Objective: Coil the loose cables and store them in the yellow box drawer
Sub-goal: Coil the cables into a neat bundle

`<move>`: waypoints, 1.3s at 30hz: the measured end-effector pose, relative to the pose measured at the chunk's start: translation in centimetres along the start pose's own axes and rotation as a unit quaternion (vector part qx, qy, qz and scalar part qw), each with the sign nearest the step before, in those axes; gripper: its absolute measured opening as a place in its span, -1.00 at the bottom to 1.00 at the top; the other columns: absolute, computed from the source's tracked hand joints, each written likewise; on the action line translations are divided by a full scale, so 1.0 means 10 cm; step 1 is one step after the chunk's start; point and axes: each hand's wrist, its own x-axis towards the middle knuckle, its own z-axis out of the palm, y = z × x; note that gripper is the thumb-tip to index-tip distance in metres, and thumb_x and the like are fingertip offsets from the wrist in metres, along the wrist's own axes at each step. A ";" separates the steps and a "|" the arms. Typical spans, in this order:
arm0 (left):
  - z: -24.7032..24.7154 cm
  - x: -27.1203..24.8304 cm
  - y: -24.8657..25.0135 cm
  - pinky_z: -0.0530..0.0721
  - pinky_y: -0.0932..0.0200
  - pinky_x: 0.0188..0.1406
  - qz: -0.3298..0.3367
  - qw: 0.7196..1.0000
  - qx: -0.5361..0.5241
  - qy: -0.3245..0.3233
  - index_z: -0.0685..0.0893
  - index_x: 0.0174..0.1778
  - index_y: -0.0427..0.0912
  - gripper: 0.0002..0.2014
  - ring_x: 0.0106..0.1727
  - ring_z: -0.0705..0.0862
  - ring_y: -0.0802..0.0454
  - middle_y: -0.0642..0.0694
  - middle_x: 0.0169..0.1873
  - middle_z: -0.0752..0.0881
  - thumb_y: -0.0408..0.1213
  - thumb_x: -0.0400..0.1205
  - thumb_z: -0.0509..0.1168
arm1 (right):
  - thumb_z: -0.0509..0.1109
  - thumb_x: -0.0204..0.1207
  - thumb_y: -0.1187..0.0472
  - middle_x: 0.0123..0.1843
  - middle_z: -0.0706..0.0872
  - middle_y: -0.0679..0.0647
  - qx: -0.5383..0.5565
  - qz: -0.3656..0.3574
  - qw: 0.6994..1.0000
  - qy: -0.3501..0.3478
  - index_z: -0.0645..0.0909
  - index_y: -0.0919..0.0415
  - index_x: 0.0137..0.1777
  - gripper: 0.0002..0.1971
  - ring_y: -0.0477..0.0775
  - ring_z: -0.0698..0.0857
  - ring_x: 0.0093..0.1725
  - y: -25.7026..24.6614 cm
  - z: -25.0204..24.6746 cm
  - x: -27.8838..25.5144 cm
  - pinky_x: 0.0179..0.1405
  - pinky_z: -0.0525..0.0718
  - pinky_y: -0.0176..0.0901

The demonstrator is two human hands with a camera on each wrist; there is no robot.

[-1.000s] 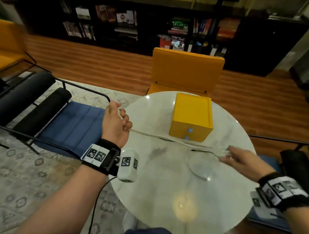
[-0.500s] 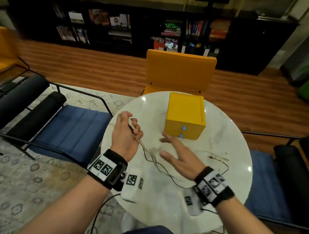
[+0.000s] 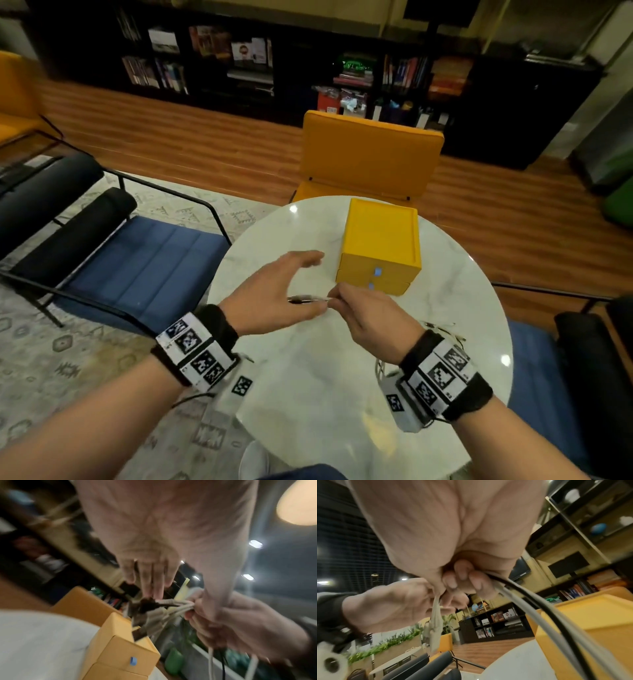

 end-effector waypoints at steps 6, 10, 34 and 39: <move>0.08 0.24 0.38 0.77 -0.05 -0.24 0.036 0.978 -0.006 -0.207 0.61 0.11 -0.08 -0.83 -0.33 0.76 -0.03 -0.05 -0.26 0.71 -0.16 0.81 0.13 | 0.19 0.72 -0.08 -0.13 0.78 0.08 -0.017 -0.012 1.000 -0.018 0.53 0.06 0.13 -0.76 0.11 0.69 -0.21 -0.03 -0.38 -0.02 -0.23 0.67 0.16; 0.11 0.23 0.43 0.45 0.14 -0.56 -0.027 0.956 -0.276 -0.094 0.74 -0.07 -0.08 -0.74 -0.58 0.37 0.05 -0.07 -0.54 0.40 -0.28 0.82 0.17 | 0.32 0.68 -0.07 -0.12 0.76 0.03 0.131 0.045 0.990 0.003 0.41 -0.05 0.19 -0.78 -0.01 0.77 -0.24 0.17 -0.55 -0.14 -0.25 0.75 0.08; 0.28 0.71 0.29 0.43 0.11 -0.47 -0.259 0.831 -0.425 0.248 0.55 -0.24 -0.11 -0.53 -0.40 0.61 -0.04 -0.08 -0.40 0.61 0.17 0.78 0.06 | -0.02 0.80 -0.01 0.25 0.70 0.04 0.048 0.119 0.991 -0.043 0.02 -0.21 0.68 -0.53 0.14 0.72 0.05 0.10 0.47 -0.57 0.02 0.69 0.11; 0.25 0.68 0.11 0.79 -0.04 -0.28 -0.324 0.736 -0.565 0.186 0.47 -0.19 -0.11 -0.62 -0.54 0.38 0.02 -0.03 -0.48 0.37 0.10 0.79 0.14 | -0.04 0.80 0.05 0.22 0.47 -0.04 -0.120 0.016 0.984 -0.128 -0.01 -0.22 0.69 -0.51 0.21 0.63 -0.02 -0.15 -0.17 -0.79 -0.16 0.66 0.23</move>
